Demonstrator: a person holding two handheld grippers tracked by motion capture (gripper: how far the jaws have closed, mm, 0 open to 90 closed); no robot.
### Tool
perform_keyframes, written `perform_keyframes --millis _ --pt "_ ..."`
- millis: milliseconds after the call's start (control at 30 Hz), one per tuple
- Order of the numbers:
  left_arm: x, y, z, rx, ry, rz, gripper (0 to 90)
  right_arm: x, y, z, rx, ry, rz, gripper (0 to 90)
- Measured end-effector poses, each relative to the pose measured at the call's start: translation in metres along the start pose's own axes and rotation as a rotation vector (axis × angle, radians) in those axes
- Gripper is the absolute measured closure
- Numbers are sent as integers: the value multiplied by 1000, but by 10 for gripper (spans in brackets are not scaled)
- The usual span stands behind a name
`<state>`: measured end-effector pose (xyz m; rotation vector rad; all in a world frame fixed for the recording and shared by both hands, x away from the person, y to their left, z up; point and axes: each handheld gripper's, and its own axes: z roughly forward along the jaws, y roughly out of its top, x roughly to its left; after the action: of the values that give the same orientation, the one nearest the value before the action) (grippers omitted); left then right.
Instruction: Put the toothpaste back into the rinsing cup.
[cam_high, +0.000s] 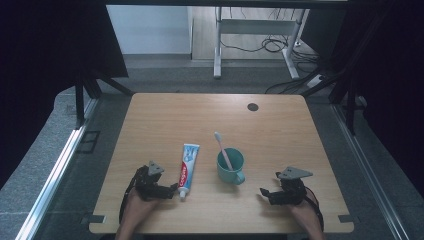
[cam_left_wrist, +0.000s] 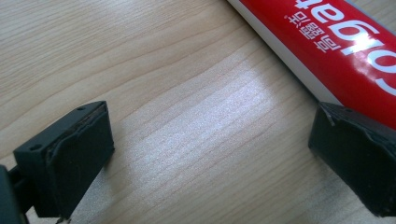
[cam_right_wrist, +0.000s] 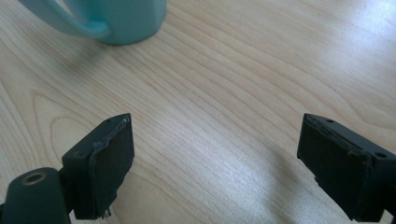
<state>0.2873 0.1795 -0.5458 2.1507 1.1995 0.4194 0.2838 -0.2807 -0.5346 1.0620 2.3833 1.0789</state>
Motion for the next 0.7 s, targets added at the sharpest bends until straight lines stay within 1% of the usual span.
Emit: perform_keyframes --millis 167,267,333,433,500,533,567,600,633,667,700 --pt "2 0 -2 -4 -2 -1 33 -1 -4 2 17 -6 -9 114" --pt "3 1 -4 1 -2 0 87 -1 -6 5 27 -9 -17 117" --pt "3 2 -6 -1 -7 -2 140 0 -5 5 29 -9 -19 120" --pt "3 4 -9 -8 -8 -6 149 -1 -6 5 31 -5 -18 127" --pt "2 6 -12 -26 -9 -13 156 -1 -5 5 33 -2 -14 129" --pt "2 6 -12 -26 -9 -13 166 -1 -6 5 31 0 -10 133" --pt "2 8 -16 -39 -4 -18 182 -2 -6 5 29 -2 -9 135" --pt "2 8 -16 -39 -4 -18 198 -2 -6 5 29 -2 -9 135" --pt "3 10 -20 -53 -12 -26 218 -2 -6 5 30 -5 -8 135" --pt "3 11 -22 -56 -22 -27 247 -2 -5 5 30 -7 -6 135" --pt "3 12 -24 -59 -30 -28 294 -2 -5 5 30 -8 -2 136"
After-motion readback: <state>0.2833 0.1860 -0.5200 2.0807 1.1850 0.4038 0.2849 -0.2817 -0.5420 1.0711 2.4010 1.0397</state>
